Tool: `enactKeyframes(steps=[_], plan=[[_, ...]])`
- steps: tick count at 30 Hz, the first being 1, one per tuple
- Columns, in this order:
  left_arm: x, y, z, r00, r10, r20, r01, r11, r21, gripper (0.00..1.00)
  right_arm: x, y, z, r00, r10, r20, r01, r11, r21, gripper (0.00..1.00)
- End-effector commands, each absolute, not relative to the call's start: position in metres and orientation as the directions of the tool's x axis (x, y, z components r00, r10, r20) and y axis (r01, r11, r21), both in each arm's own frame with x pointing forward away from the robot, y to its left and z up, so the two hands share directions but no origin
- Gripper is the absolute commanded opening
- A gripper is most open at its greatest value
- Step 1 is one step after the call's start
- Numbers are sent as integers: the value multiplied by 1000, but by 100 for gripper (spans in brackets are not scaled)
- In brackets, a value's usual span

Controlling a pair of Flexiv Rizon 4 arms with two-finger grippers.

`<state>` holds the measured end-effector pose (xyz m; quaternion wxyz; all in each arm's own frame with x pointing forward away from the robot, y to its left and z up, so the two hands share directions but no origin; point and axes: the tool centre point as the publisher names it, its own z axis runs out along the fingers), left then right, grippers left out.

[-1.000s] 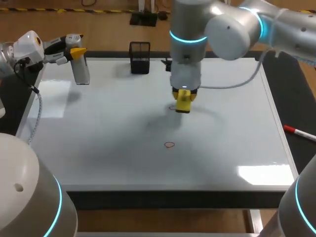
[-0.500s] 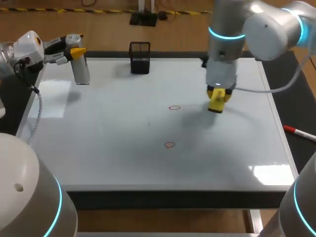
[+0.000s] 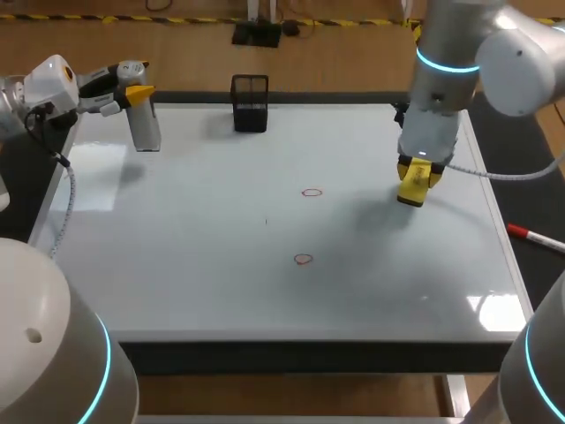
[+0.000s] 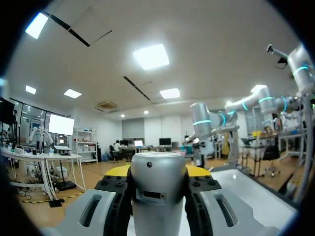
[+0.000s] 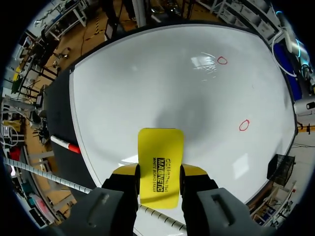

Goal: Pick up the inspection probe, press it on each red-marked spot on the whiteboard one by one, put down the probe, pick up the eraser, and wipe off all the red marks.

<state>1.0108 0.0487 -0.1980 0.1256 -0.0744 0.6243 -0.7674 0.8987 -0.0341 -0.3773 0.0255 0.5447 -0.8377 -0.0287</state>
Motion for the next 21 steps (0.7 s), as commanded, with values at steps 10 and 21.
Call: enactKeyframes(steps=[10,21], plan=[[1007,38,-194,-961,-272,-50,104,-187,-977,0,897,-36,-376,-404,-915,11,-912,403,71,0],[1000,-7,-184,-971,-229,-69,119,-212,-970,0,897,-36,-376,-404,-915,11,-912,403,71,0]])
